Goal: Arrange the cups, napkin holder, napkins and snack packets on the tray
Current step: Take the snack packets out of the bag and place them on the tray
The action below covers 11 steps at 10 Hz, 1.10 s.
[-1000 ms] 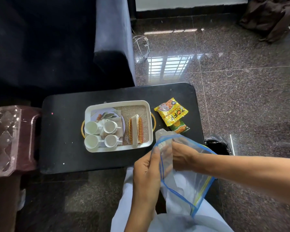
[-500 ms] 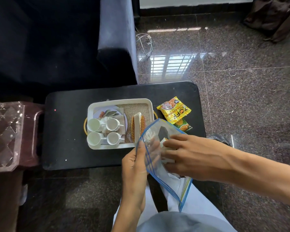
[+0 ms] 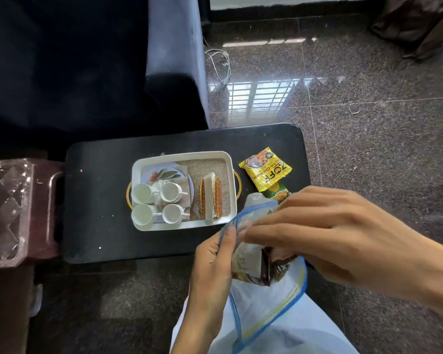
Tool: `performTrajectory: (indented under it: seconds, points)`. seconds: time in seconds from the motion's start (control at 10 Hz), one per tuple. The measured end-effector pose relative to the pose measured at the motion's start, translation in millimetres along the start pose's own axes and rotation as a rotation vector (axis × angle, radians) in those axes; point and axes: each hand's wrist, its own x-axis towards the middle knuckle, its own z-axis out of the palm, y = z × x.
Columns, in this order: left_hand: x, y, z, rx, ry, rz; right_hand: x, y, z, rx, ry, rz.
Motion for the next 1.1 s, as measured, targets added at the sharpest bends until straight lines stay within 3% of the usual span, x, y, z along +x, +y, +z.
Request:
performTrajectory:
  seconds: [0.1, 0.2, 0.3, 0.4, 0.6, 0.8, 1.1]
  points:
    - [5, 4, -4, -0.084, -0.018, -0.065, -47, 52, -130, -0.138, 0.292, -0.048]
    - [7, 4, -10, -0.136, -0.017, -0.130, -79, 71, -174, -0.075, 0.689, 0.248]
    - [7, 0, -16, -0.130, -0.033, -0.181, -86, 109, -176, 0.100, 0.877, 0.351]
    - [4, -4, -20, -0.068, -0.064, -0.213, -87, 160, -170, 0.077, 0.921, 0.508]
    - [4, -9, -25, -0.037, -0.056, -0.240, -85, 276, -103, -0.164, 0.669, 0.728]
    - [8, -11, -30, -0.046, -0.007, -0.259, -88, 353, -36, -0.101, 0.408, 0.943]
    - [14, -11, -43, -0.041, 0.048, -0.301, -80, 383, -2, -0.117, 0.272, 0.947]
